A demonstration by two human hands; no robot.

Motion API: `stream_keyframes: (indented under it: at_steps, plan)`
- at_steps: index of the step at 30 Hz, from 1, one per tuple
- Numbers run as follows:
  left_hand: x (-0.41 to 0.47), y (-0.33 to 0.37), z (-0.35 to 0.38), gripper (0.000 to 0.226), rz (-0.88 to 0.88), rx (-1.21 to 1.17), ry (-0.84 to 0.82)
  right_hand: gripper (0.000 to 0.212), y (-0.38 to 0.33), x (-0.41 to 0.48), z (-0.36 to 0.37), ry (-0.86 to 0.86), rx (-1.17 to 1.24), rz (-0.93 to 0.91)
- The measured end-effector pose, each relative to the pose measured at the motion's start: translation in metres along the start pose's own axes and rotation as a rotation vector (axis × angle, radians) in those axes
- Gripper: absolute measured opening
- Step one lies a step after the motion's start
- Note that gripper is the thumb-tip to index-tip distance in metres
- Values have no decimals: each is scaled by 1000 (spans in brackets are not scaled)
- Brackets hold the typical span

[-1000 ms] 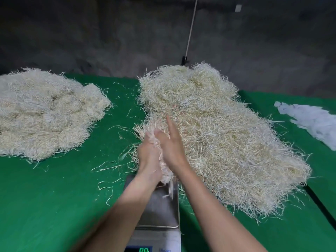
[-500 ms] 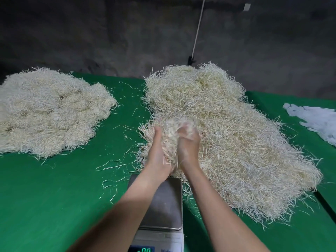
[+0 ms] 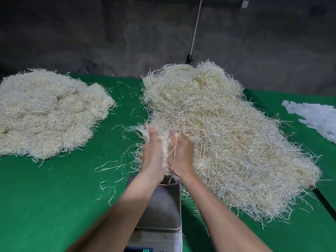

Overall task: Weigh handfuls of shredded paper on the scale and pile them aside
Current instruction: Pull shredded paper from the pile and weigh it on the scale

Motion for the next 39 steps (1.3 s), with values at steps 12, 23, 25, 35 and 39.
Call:
stream_keyframes:
  at_steps: [12, 23, 25, 35, 39]
  plan:
    - [6, 30, -7, 24, 334, 177, 56, 75, 7, -9, -5, -267, 312, 255]
    - [-29, 43, -11, 50, 525, 228, -86, 34, 60, 48, -32, 251, 450, 604]
    - [-26, 19, -16, 82, 364, 158, -76, 28, 58, 52, -41, 373, 451, 594]
    - [1, -68, 20, 93, -616, -382, -69, 44, 43, 42, -23, 386, 597, 933]
    - [-11, -39, 48, 87, -548, -565, -305, 41, 15, 56, -35, 341, 289, 384]
Point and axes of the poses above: each hand's wrist, its own x-axis towards the middle knuckle, its own z-axis out of the palm, y = z × x, the point moved 9 cm from there along x, towards the middle knuckle, and after that the axes turned 15 degrees about y, right-handed, at the moved point
